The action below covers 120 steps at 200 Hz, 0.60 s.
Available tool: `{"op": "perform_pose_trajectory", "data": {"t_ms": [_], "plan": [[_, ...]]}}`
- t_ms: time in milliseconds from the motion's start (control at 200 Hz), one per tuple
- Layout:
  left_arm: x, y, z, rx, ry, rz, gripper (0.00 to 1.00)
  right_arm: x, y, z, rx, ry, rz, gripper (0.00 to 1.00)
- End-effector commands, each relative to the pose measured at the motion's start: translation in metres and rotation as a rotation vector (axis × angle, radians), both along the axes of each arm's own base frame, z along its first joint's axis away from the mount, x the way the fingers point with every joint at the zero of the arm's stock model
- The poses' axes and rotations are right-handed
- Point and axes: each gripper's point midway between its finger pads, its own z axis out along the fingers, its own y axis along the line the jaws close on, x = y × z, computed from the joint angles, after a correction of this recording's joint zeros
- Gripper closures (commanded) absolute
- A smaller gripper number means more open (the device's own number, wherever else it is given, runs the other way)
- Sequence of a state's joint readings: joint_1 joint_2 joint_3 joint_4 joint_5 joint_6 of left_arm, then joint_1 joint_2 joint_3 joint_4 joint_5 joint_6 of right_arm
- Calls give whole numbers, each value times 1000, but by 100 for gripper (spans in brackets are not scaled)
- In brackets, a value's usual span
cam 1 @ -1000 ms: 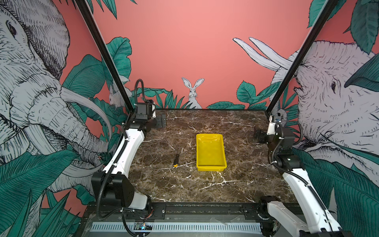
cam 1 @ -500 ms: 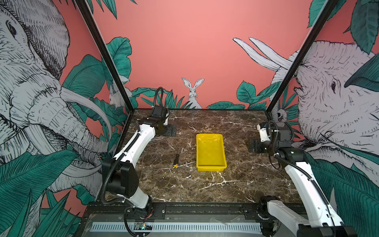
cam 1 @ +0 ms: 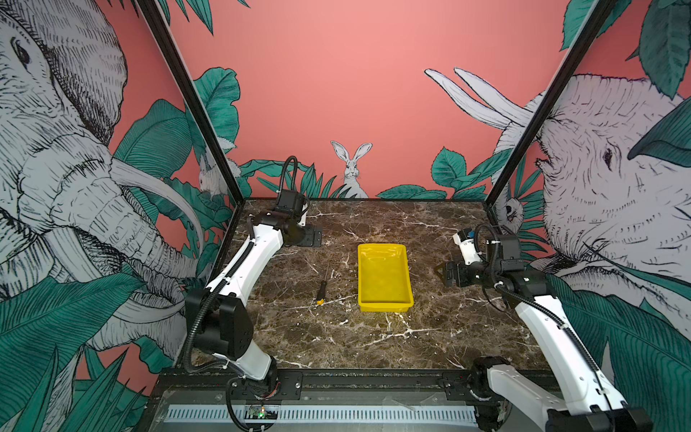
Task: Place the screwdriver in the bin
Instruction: 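Move the left gripper over the screwdriver handle while the right arm nears the bin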
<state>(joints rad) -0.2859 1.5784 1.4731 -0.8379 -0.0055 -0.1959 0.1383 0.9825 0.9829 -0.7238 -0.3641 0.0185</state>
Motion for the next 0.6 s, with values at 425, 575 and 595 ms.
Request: {"op": "perform_pose_trajectory", "data": {"t_ms": [425, 575, 595], "plan": [[-62, -19, -39, 40, 145, 8, 0, -22, 57, 19, 242, 23, 244, 0], [-77, -18, -58, -2, 154, 74, 2, -24, 65, 16, 303, 69, 253, 1], [-79, -17, -60, 0, 159, 83, 3, -24, 66, 15, 310, 75, 251, 1]]}}
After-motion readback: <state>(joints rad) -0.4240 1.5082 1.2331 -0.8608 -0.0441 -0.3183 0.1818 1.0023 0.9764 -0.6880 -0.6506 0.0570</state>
